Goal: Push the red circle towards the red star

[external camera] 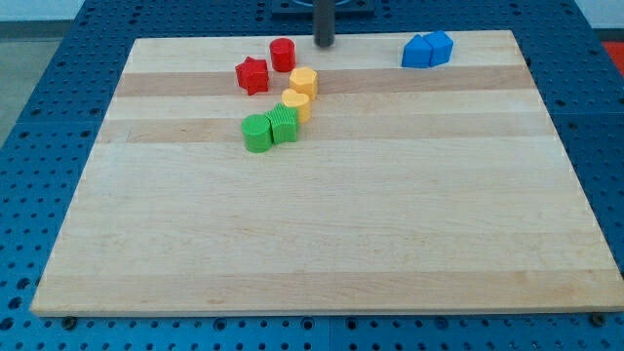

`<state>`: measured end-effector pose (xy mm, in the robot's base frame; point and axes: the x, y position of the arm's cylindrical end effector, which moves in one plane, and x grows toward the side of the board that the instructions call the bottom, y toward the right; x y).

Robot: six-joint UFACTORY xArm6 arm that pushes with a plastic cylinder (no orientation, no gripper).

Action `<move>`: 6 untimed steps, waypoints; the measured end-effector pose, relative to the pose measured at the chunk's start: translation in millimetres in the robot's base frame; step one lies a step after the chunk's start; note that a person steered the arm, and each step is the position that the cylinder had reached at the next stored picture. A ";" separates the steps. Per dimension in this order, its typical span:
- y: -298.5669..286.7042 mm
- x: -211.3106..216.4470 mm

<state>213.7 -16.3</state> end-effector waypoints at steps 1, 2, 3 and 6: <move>-17.6 39.3; -23.8 69.8; 15.4 49.6; -26.5 -0.1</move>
